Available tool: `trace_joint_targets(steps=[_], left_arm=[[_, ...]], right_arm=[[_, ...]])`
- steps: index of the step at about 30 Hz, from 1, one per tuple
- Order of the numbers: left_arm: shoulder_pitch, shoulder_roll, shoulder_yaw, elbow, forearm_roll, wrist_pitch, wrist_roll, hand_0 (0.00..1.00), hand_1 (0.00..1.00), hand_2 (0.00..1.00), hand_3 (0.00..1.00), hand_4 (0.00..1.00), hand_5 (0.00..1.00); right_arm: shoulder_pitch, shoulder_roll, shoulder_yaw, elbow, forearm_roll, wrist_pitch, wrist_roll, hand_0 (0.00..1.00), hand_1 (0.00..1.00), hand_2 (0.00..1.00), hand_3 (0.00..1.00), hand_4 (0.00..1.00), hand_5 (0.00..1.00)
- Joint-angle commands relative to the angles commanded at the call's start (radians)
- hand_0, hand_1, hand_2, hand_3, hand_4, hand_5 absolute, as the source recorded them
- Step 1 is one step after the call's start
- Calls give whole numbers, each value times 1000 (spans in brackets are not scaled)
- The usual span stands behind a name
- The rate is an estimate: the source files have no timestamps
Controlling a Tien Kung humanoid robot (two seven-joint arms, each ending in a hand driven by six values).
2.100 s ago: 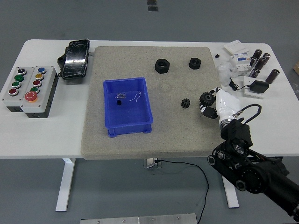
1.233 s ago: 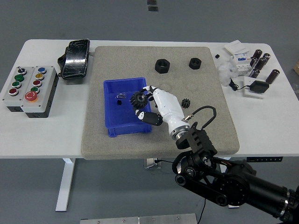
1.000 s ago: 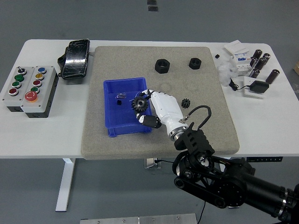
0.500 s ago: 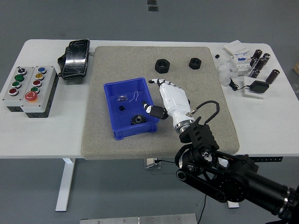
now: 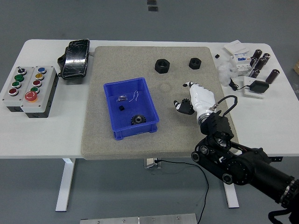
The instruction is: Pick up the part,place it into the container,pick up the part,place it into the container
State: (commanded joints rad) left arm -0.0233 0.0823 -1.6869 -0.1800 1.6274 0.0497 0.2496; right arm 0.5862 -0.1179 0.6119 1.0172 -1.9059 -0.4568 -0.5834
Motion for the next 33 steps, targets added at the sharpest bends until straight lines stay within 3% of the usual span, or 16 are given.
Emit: trace_joint_targets(steps=[4,5,10,11,16,17,33], left_arm=[[0,0,0,0,0,0,0,623,523,500,633,698,598],[1,0,0,0,0,0,0,623,523,500,632,697,599],[1,-1,0,0,1,-1,1,623,523,500,632,697,599],[1,-1,0,0,0,-1,0,624,523,499,632,698,601],[0,-1,2,0,-1,-1,0,624,523,499,632,698,601],[0,-1,2,0,0,-2,0,623,523,498,633,697,605],[-1,0,4,0,-2,-2,-2,623,523,499,633,697,611]], right_arm=[[6,2,-18,-44,30,8,11,647,791,828,805,785,326],[7,3,-20,-51,35,8,13,562,703,699,708,691,268],[11,8,-27,-74,49,-8,29,562,703,699,708,691,268],[11,9,-29,-77,54,-13,34,498,619,599,675,572,160],[13,14,-37,-91,65,-30,48,498,619,599,675,572,160],[13,15,-39,-93,66,-33,50,437,544,521,665,596,118],[13,17,-57,-103,69,-62,62,421,533,482,595,586,152]])
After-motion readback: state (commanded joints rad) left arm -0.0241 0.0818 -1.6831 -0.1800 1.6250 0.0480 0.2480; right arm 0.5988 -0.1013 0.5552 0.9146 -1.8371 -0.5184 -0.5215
